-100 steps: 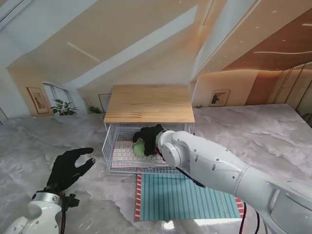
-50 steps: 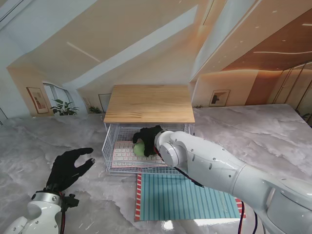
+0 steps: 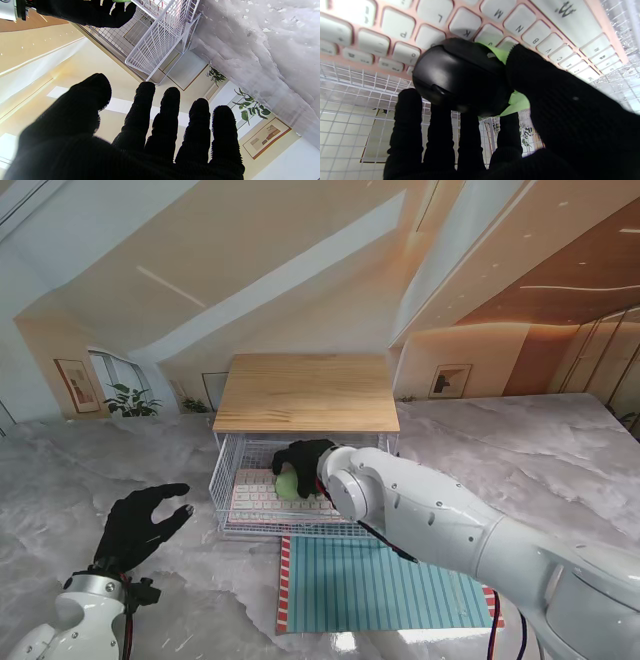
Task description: Unroll the mouse pad and set up the keyboard and mouse from the tabletop organizer
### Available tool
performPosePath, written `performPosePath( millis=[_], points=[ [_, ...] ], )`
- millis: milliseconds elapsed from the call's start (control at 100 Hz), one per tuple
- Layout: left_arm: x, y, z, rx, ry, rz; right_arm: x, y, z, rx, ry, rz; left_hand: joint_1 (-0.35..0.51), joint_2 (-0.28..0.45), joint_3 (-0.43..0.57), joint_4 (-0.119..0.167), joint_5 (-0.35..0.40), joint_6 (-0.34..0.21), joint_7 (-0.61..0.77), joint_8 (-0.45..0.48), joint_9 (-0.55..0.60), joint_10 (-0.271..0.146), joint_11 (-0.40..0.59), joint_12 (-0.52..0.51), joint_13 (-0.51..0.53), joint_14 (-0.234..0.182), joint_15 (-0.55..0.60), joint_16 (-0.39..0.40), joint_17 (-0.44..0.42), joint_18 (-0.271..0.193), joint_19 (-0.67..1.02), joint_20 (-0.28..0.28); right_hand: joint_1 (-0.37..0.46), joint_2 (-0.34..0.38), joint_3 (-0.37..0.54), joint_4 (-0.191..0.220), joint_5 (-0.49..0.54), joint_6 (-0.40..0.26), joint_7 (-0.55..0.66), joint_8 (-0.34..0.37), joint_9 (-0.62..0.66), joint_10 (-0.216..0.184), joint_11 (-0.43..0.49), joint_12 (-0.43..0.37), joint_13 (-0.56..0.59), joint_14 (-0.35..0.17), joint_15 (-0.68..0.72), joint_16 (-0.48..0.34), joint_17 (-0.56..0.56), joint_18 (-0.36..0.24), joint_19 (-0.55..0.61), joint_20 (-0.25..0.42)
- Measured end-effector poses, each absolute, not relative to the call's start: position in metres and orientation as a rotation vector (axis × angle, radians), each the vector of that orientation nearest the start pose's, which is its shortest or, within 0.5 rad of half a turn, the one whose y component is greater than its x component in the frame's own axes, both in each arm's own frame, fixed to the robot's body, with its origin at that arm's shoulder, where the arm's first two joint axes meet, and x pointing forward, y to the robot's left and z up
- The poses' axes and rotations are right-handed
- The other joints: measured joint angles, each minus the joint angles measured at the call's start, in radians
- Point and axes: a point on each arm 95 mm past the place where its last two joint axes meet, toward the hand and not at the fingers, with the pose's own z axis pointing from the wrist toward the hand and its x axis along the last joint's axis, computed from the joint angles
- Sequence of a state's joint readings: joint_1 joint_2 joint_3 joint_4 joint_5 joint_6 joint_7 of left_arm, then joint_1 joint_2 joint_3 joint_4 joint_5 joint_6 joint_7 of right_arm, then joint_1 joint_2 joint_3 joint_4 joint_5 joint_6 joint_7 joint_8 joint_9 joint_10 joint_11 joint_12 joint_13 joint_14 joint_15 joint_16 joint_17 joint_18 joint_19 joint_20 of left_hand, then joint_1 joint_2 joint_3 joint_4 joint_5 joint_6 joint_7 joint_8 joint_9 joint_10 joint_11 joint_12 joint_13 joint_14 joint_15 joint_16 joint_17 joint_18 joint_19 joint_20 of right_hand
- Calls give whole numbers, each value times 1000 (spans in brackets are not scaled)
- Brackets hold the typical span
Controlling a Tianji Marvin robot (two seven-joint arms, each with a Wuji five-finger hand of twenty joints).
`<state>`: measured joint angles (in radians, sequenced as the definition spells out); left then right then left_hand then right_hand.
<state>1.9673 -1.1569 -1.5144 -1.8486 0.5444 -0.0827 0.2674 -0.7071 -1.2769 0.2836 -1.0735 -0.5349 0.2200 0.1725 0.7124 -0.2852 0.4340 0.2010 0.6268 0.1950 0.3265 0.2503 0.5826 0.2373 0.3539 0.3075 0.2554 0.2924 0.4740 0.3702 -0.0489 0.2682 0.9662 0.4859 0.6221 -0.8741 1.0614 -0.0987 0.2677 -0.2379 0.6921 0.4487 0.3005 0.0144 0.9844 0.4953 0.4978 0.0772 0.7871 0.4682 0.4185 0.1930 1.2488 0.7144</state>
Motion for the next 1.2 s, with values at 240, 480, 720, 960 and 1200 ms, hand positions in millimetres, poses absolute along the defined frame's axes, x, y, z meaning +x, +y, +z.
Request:
performPosePath(
  millis=[240,480,720,960,1200],
  points=[
    [315,66,-308,-1579,819,-1797,518,174,-313,1181,1979,1289,0,0,0,0,0,0,0,0,0,0,0,0,0,0,0,0,0,0,0,0,10,-14,8,-29,11,-15,36,0,76,28,16,22,77,6,18,10,126,-45,36,0],
    [315,67,-309,-1579,820,-1799,519,172,-315,1178,1978,1304,0,0,0,0,0,0,0,0,0,0,0,0,0,0,0,0,0,0,0,0,10,-15,1,-72,20,-23,49,0,94,32,16,36,86,8,39,10,154,-67,54,0],
    [316,67,-310,-1581,819,-1799,519,173,-315,1163,1961,1337,0,0,0,0,0,-2,3,0,0,0,0,0,0,0,1,0,0,0,0,0,9,-53,-13,-122,64,-25,60,-1,119,35,51,72,98,8,145,10,173,-83,96,0],
    [316,67,-310,-1581,818,-1800,518,170,-315,1151,1940,1354,0,0,0,0,0,-2,4,0,0,0,0,0,0,0,1,0,1,0,0,0,9,-54,-13,-140,73,-25,61,-1,125,41,55,74,98,8,169,10,185,-93,109,1],
    [318,67,-310,-1580,819,-1804,516,166,-312,1158,1892,1399,0,0,0,0,0,-2,4,0,0,0,0,0,0,0,1,0,1,0,0,0,9,-54,-23,-154,97,-24,74,-1,144,48,55,77,109,15,192,10,200,-93,110,12]
  ],
)
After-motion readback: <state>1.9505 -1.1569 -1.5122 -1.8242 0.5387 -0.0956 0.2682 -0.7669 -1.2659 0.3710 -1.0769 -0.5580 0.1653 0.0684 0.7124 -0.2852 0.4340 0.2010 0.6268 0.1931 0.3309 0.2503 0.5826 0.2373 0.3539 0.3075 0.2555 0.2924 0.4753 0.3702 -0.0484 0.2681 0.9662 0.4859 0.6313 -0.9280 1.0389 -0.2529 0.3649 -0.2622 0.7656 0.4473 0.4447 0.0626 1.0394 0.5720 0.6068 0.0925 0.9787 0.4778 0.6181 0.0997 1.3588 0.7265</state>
